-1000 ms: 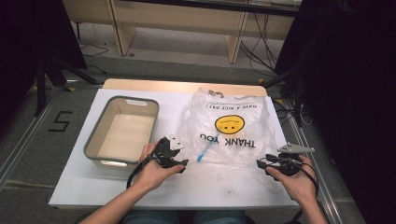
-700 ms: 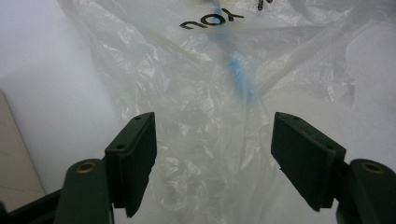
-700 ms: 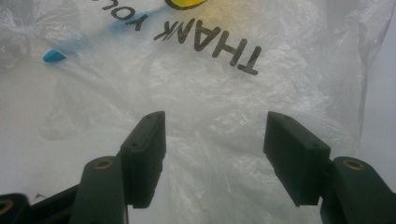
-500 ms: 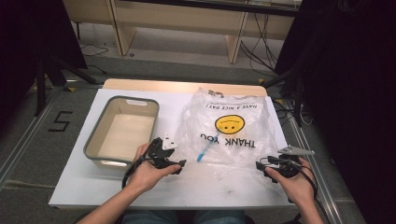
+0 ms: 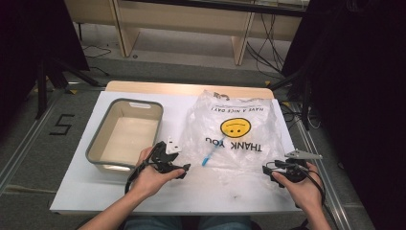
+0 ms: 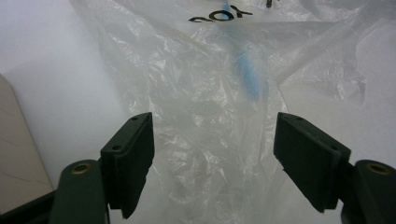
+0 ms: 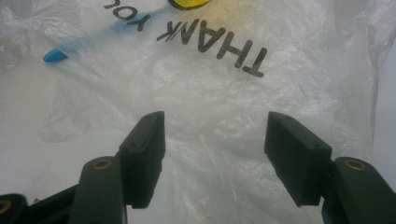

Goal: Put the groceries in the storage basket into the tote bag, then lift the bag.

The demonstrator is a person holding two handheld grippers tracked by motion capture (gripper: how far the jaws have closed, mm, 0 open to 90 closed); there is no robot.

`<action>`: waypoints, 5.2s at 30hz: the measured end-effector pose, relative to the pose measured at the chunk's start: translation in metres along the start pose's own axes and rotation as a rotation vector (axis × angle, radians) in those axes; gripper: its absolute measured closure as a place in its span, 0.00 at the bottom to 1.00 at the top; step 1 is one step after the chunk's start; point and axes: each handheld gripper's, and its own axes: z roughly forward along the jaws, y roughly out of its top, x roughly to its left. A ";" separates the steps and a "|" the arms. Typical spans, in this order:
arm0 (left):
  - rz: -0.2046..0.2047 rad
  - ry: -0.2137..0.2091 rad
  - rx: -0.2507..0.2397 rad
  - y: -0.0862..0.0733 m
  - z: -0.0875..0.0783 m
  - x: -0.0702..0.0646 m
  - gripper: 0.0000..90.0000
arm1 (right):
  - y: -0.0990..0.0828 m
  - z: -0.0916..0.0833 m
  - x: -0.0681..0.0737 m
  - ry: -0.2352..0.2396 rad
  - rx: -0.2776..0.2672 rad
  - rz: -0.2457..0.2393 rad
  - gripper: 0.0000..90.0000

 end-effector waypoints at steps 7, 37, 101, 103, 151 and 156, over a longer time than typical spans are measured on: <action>0.010 0.004 0.000 0.001 0.001 -0.002 0.32 | -0.002 -0.002 -0.001 -0.004 -0.004 -0.001 0.44; 0.012 0.068 0.102 -0.009 0.027 -0.007 0.27 | -0.005 -0.011 -0.016 -0.057 -0.011 0.017 0.39; -0.047 -0.029 0.229 -0.022 0.027 -0.015 0.95 | -0.022 -0.010 -0.018 -0.042 0.154 0.051 0.35; -0.057 -0.048 0.218 -0.022 0.026 -0.014 0.97 | -0.023 -0.010 -0.018 -0.039 0.151 0.050 0.35; 0.008 -0.058 -0.018 -0.011 0.001 -0.016 0.99 | -0.036 -0.012 -0.003 -0.096 0.338 -0.051 0.67; 0.019 -0.060 -0.053 -0.009 -0.001 -0.017 0.99 | -0.035 -0.013 -0.006 -0.085 0.332 -0.046 0.83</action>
